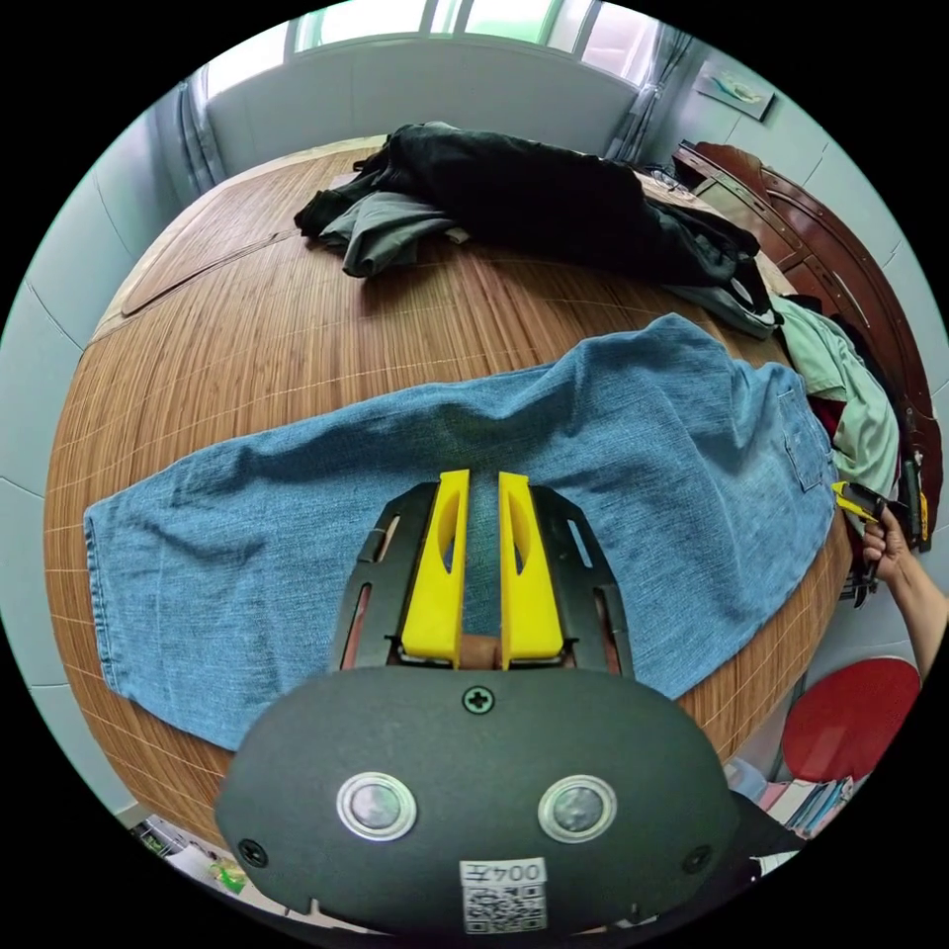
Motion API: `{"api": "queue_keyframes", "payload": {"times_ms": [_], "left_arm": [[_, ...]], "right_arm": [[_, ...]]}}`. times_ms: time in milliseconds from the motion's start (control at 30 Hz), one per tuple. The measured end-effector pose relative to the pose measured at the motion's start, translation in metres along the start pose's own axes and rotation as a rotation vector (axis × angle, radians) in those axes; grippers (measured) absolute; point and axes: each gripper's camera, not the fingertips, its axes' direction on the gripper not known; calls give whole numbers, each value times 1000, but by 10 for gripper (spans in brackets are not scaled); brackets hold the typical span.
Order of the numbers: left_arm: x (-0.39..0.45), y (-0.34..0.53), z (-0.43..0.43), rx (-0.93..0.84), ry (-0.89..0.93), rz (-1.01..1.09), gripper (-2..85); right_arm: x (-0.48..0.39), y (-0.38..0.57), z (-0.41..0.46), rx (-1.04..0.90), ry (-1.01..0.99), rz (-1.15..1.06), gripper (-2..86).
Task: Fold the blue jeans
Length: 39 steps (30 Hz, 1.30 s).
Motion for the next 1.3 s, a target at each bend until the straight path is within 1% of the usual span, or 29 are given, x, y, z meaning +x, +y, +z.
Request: {"api": "queue_keyframes", "payload": {"times_ms": [100,133,267,333,367,400,433,467,533,633,700,733,800,867,967,1033,1133,1167,1300], "left_arm": [[5,-11,-7,7,-11,1,15],[8,-16,-9,7,-20,2,16],[15,-42,-29,-2,-58,-15,16],[24,-54,-54,79,-71,13,17],[32,-63,-67,120,-55,39,17],[38,-69,-72,133,-36,58,18],[51,-82,-78,151,4,97,19],[65,-95,-80,162,42,132,22],[88,-117,-78,172,85,172,26],[123,-160,-74,176,154,202,41],[143,-194,-72,159,174,237,56],[154,-219,-70,130,150,258,70],[166,-258,-62,61,104,279,93],[170,-299,-44,-44,125,288,113],[169,-329,-25,-149,145,270,116],[168,-342,-20,-185,183,243,114],[170,-364,-23,-195,277,207,111],[174,-373,-19,-227,295,209,111],[184,-394,-6,-299,247,217,107]], "right_arm": [[-14,-2,-10,9,151,-78,75],[-15,0,-10,10,183,-64,74],[-16,5,-29,47,224,-26,84],[-32,11,-60,198,278,-71,81],[-38,10,-67,232,284,-96,81],[-55,4,-72,254,246,-175,82],[-79,-6,-70,237,162,-295,86],[-94,-12,-66,219,124,-361,90],[-162,-34,-44,123,-12,-619,101],[-231,-62,-20,35,-129,-757,105],[-250,-72,-15,45,-104,-760,106],[-249,-75,-16,55,-99,-735,106],[-232,-75,-19,66,-93,-671,108],[-206,-70,-23,78,-77,-611,108],[-164,-60,-27,78,-94,-510,106],[-141,-54,-25,69,-113,-461,106],[-128,-48,-23,79,-112,-464,109],[-126,-47,-22,81,-115,-467,111],[-121,-43,-17,93,-88,-493,113]]}}
